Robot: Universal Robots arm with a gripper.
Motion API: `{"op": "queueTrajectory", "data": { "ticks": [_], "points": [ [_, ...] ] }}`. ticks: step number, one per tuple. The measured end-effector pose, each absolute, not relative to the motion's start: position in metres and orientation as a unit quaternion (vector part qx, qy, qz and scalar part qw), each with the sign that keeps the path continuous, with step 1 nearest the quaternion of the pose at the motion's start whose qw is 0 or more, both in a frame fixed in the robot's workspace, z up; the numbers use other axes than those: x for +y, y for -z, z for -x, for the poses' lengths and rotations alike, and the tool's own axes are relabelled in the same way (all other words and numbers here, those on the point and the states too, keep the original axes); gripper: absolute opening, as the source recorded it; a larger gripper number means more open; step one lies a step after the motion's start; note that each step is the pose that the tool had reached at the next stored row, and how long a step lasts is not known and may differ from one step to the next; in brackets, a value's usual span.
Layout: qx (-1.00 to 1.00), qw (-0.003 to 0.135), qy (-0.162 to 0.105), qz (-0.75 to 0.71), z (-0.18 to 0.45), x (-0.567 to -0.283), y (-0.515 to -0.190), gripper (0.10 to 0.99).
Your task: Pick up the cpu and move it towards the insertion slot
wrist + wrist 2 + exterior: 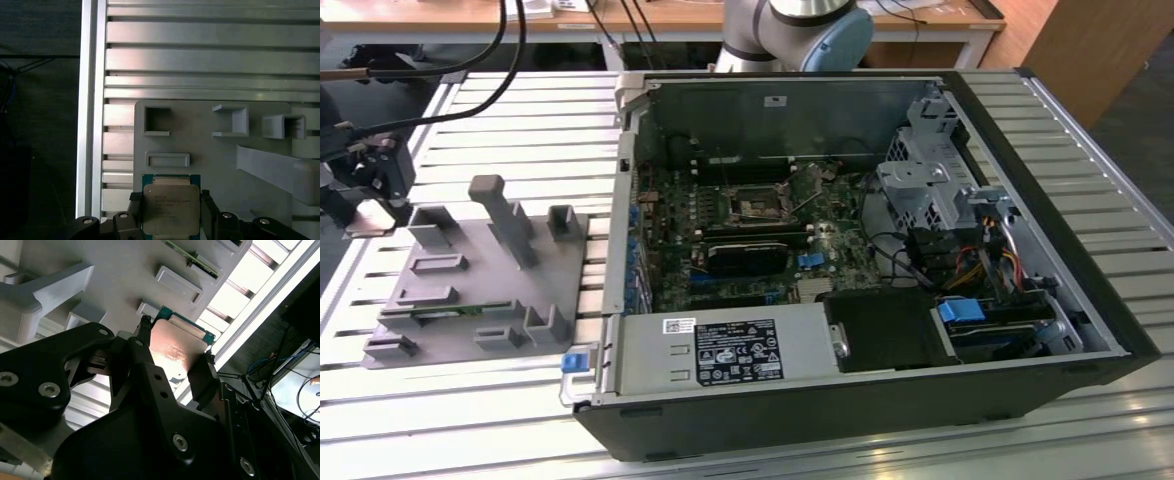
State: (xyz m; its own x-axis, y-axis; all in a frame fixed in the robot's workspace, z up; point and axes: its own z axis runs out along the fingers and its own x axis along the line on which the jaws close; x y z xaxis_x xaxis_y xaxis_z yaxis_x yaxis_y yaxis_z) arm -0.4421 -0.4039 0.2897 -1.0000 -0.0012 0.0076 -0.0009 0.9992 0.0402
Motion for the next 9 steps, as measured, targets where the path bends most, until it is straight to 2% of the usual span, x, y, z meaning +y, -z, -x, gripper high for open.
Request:
{"op": "queueTrajectory", "data": {
  "ticks": [9],
  "points": [
    [-1.0, 0.004, 0.02, -0.001, 0.4421, -0.4039, -0.2926, 0.541]
  ]
}}
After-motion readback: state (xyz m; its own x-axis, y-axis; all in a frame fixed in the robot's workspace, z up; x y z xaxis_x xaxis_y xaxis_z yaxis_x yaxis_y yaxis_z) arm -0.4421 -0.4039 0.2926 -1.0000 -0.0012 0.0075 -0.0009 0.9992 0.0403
